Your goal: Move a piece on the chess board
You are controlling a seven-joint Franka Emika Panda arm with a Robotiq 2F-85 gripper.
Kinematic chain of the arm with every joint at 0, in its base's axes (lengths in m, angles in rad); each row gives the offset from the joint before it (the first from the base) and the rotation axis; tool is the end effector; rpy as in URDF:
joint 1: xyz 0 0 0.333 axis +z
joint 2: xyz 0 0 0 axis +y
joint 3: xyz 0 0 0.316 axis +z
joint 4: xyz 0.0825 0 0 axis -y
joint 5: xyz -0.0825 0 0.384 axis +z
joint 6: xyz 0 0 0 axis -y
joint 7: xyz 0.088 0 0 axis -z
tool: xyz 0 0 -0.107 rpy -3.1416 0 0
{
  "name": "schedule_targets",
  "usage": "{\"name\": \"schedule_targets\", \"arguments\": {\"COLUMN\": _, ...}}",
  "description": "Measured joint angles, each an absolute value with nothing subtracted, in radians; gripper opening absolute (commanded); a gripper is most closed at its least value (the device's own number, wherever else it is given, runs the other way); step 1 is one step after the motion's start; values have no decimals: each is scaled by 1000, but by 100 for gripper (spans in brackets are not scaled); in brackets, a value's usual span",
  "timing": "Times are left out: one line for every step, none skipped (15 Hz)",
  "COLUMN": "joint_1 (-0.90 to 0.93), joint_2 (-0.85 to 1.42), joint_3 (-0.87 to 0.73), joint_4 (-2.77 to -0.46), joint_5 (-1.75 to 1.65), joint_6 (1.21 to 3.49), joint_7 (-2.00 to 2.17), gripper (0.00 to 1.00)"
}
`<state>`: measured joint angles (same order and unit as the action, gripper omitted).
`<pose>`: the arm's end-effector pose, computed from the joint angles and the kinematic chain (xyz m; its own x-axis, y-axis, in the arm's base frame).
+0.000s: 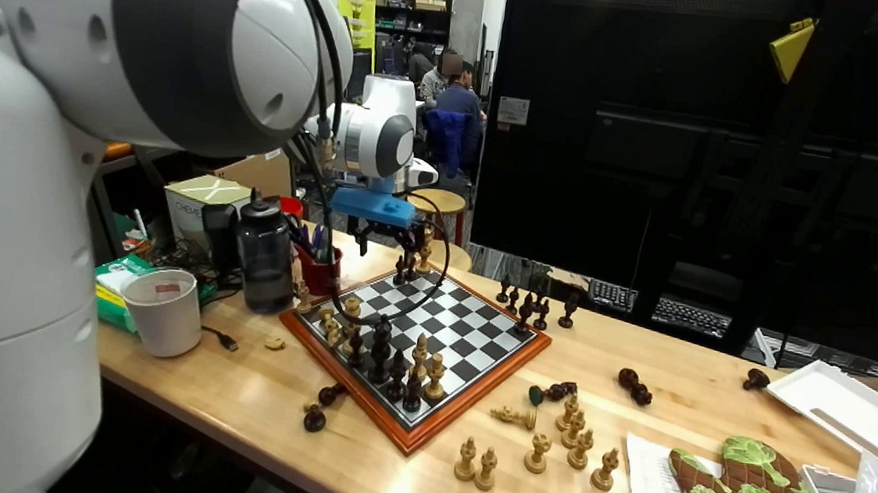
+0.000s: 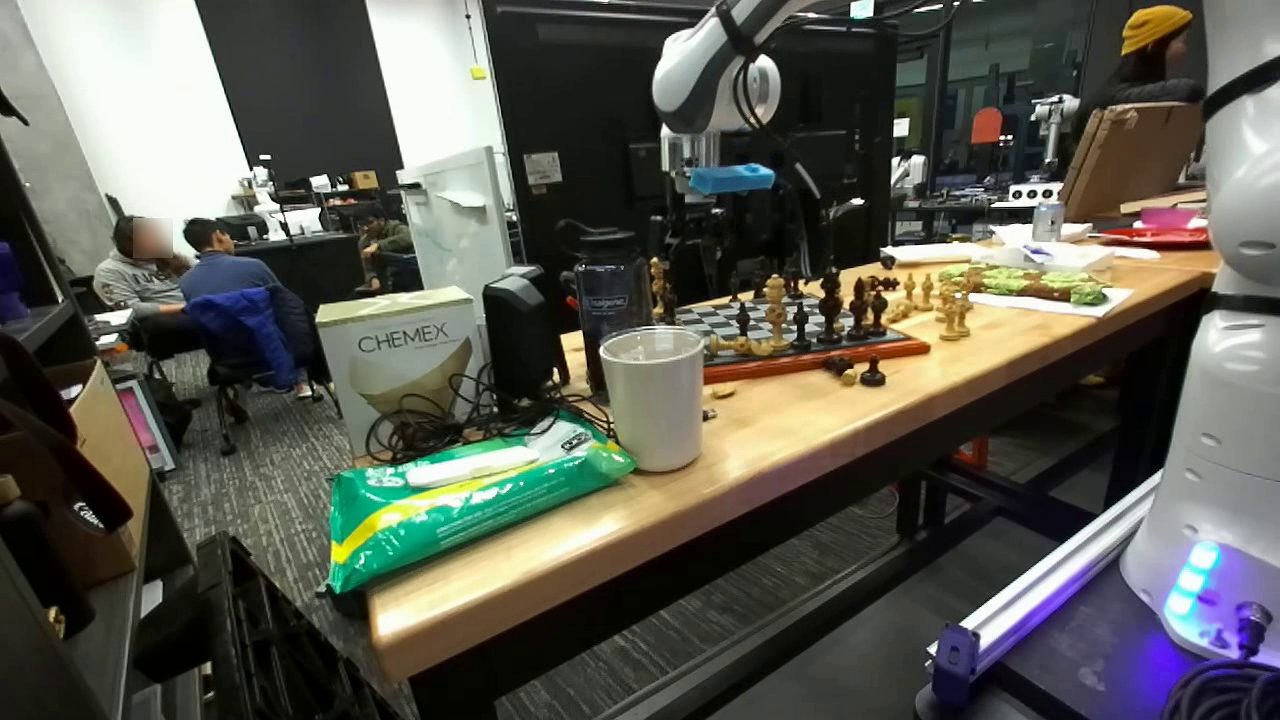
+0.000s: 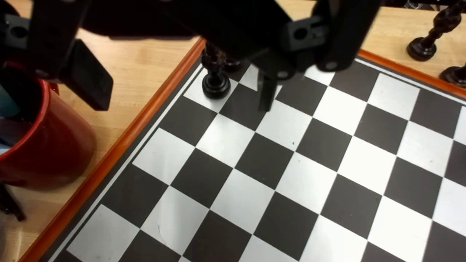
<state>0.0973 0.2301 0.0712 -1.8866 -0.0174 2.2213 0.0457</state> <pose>0.6137 0.1016 0.3961 0.9862 0.1285 0.1049 0.1298 -0.9915 -0.0061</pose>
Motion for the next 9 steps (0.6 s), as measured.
{"name": "schedule_targets", "arguments": {"joint_1": 95, "joint_2": 247, "joint_3": 69, "joint_4": -1875, "joint_5": -17, "joint_6": 2221, "joint_7": 46, "gripper": 100}}
{"name": "schedule_targets", "arguments": {"joint_1": 93, "joint_2": 264, "joint_3": 68, "joint_4": -1864, "joint_5": -17, "joint_6": 2221, "joint_7": 46, "gripper": 100}}
{"name": "schedule_targets", "arguments": {"joint_1": 92, "joint_2": 281, "joint_3": 67, "joint_4": -1851, "joint_5": -17, "joint_6": 2221, "joint_7": 46, "gripper": 100}}
{"name": "schedule_targets", "arguments": {"joint_1": 91, "joint_2": 297, "joint_3": 67, "joint_4": -1838, "joint_5": -17, "joint_6": 2220, "joint_7": 46, "gripper": 100}}
{"name": "schedule_targets", "arguments": {"joint_1": 90, "joint_2": 314, "joint_3": 66, "joint_4": -1824, "joint_5": -17, "joint_6": 2219, "joint_7": 46, "gripper": 100}}
{"name": "schedule_targets", "arguments": {"joint_1": 90, "joint_2": 330, "joint_3": 65, "joint_4": -1809, "joint_5": -17, "joint_6": 2217, "joint_7": 46, "gripper": 100}}
{"name": "schedule_targets", "arguments": {"joint_1": 90, "joint_2": 343, "joint_3": 65, "joint_4": -1794, "joint_5": -17, "joint_6": 2214, "joint_7": 46, "gripper": 100}}
{"name": "schedule_targets", "arguments": {"joint_1": 90, "joint_2": 356, "joint_3": 65, "joint_4": -1780, "joint_5": -17, "joint_6": 2212, "joint_7": 46, "gripper": 100}}
{"name": "schedule_targets", "arguments": {"joint_1": 90, "joint_2": 368, "joint_3": 65, "joint_4": -1766, "joint_5": -17, "joint_6": 2208, "joint_7": 46, "gripper": 100}}
